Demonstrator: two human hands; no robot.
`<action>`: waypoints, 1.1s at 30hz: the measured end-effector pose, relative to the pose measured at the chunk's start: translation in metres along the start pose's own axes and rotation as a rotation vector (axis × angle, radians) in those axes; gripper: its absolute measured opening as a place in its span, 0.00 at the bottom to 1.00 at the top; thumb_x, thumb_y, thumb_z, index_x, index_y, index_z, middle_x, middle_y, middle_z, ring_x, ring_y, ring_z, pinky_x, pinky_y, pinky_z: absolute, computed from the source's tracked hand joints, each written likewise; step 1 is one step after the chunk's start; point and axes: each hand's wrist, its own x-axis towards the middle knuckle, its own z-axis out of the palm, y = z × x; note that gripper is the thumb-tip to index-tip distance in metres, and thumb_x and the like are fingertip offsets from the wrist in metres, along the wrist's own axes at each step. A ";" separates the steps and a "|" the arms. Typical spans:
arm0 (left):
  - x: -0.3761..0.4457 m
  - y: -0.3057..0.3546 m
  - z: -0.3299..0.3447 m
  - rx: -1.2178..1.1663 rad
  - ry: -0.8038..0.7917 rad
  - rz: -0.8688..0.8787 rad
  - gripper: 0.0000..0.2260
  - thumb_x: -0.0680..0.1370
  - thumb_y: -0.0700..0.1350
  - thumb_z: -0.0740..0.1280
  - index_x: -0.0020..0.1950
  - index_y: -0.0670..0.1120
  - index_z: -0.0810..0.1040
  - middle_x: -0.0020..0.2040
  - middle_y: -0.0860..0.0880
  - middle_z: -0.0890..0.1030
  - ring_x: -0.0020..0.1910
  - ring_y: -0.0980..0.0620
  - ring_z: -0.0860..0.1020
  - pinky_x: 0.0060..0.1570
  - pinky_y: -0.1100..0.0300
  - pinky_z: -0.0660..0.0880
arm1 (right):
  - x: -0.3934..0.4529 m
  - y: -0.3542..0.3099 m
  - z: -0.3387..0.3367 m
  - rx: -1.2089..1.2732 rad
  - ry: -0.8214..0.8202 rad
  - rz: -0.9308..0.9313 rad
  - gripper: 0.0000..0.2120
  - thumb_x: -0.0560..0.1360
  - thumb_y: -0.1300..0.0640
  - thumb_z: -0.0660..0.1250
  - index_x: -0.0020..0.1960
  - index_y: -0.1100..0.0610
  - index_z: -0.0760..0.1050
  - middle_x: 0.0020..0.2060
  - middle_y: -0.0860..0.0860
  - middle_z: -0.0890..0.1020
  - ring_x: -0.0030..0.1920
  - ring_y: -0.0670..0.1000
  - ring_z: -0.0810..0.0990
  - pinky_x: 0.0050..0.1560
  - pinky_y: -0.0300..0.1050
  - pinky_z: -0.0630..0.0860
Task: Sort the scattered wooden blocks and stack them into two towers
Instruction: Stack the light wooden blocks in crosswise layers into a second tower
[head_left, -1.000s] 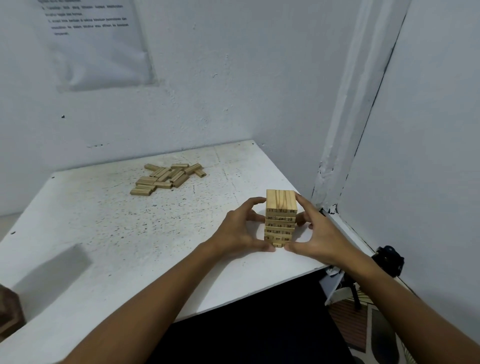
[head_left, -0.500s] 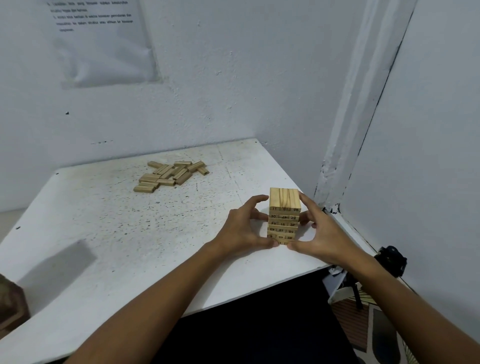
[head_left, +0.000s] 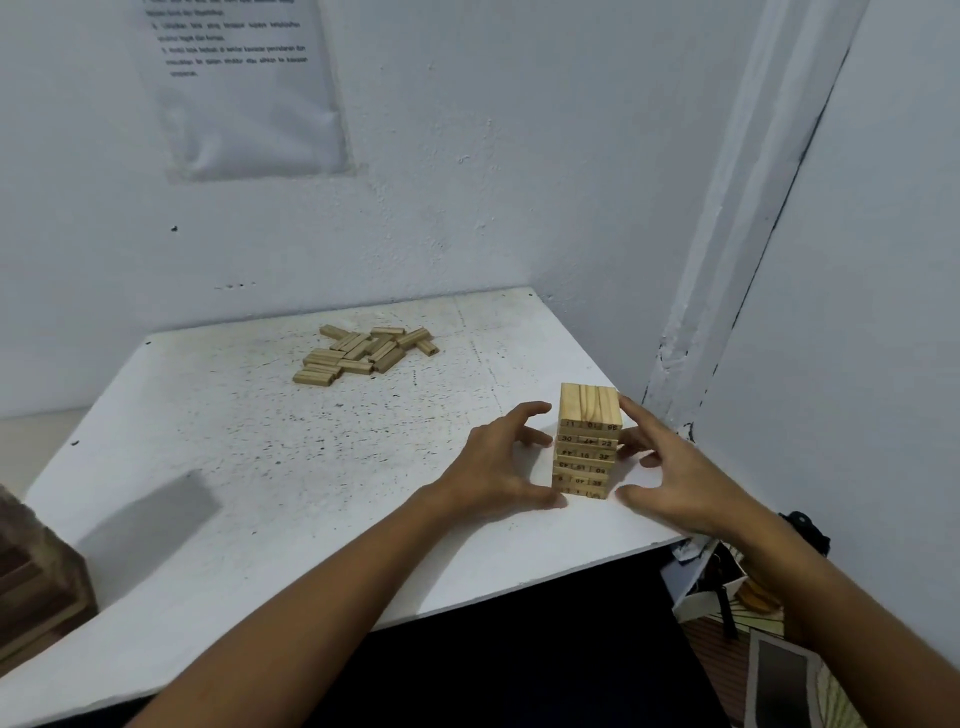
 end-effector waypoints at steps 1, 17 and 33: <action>-0.001 -0.001 -0.005 0.014 -0.022 -0.007 0.44 0.61 0.55 0.81 0.72 0.58 0.63 0.61 0.54 0.79 0.63 0.55 0.74 0.65 0.51 0.71 | 0.001 0.000 -0.006 0.017 0.015 0.007 0.42 0.71 0.64 0.72 0.76 0.42 0.54 0.59 0.41 0.76 0.57 0.36 0.74 0.53 0.30 0.70; -0.051 -0.021 -0.142 0.199 0.178 -0.144 0.26 0.71 0.53 0.76 0.66 0.50 0.73 0.60 0.51 0.79 0.59 0.56 0.74 0.55 0.62 0.70 | 0.091 -0.134 -0.056 -0.196 0.037 -0.224 0.18 0.77 0.58 0.67 0.66 0.56 0.75 0.60 0.52 0.80 0.55 0.49 0.78 0.57 0.43 0.69; -0.091 -0.080 -0.166 0.336 0.427 -0.382 0.22 0.73 0.53 0.73 0.65 0.49 0.75 0.64 0.51 0.77 0.64 0.50 0.73 0.63 0.51 0.70 | 0.149 -0.199 0.113 -0.157 -0.067 -0.182 0.25 0.76 0.54 0.66 0.72 0.53 0.68 0.69 0.52 0.72 0.65 0.54 0.72 0.57 0.46 0.70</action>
